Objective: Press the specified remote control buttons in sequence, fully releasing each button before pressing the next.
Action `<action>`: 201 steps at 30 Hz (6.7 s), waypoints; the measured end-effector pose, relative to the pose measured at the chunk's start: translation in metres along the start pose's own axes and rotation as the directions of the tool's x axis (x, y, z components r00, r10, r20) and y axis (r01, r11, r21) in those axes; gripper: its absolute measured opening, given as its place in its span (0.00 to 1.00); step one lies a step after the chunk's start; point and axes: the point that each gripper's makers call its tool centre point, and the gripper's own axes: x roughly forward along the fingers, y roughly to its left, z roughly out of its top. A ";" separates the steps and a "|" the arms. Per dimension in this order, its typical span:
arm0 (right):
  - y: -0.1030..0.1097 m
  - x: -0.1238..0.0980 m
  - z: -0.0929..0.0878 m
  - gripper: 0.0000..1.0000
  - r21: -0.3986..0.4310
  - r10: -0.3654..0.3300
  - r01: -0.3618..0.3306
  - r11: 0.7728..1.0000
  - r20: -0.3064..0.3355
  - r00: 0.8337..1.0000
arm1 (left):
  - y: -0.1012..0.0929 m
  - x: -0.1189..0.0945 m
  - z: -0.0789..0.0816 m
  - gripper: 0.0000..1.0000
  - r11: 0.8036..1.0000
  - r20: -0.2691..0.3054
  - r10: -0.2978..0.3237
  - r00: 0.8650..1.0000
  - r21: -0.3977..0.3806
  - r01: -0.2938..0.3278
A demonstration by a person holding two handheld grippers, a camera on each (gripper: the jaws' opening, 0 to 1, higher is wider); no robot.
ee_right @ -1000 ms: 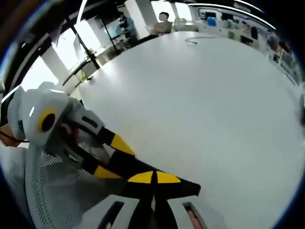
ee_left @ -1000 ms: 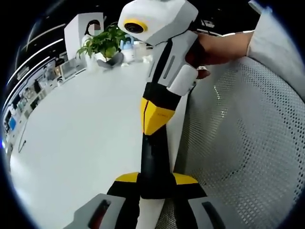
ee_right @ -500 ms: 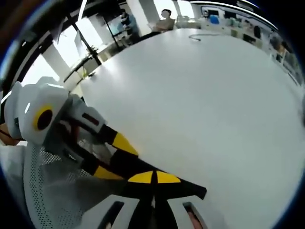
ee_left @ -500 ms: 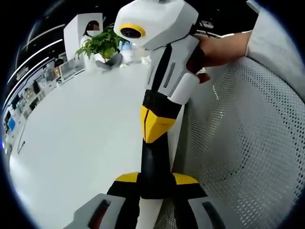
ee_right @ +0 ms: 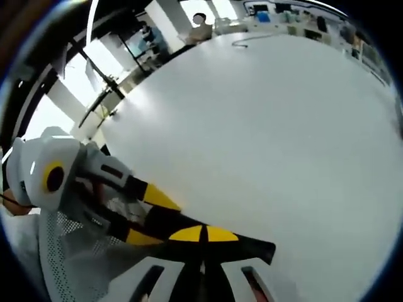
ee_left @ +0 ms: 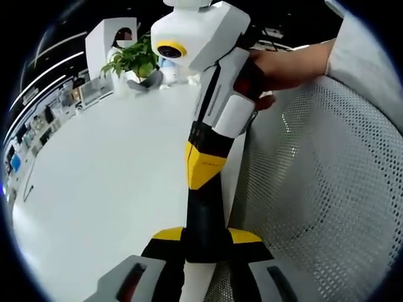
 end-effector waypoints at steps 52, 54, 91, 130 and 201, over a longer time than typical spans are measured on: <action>0.003 -0.007 -0.011 0.00 -0.017 0.013 -0.014 1.000 -0.076 0.997 | 0.000 0.000 0.000 0.25 1.000 -0.007 -0.005 1.000 0.017 0.005; 0.003 -0.007 -0.010 0.00 -0.011 0.016 -0.017 1.000 -0.085 0.996 | 0.000 0.000 0.000 0.25 1.000 -0.007 -0.005 1.000 0.017 0.005; 0.008 -0.008 -0.025 0.00 0.017 0.049 -0.047 0.999 -0.169 0.984 | 0.000 0.001 0.000 0.25 1.000 -0.007 -0.006 1.000 0.030 0.006; 0.019 -0.006 -0.005 0.00 0.191 0.180 -0.169 0.967 -0.043 0.983 | -0.002 0.001 0.000 0.25 0.998 -0.007 -0.006 1.000 0.062 0.006; 0.021 0.002 -0.011 0.00 0.159 0.170 -0.156 0.975 -0.077 0.982 | -0.001 0.002 0.002 0.25 1.000 0.036 -0.021 0.999 -0.013 0.022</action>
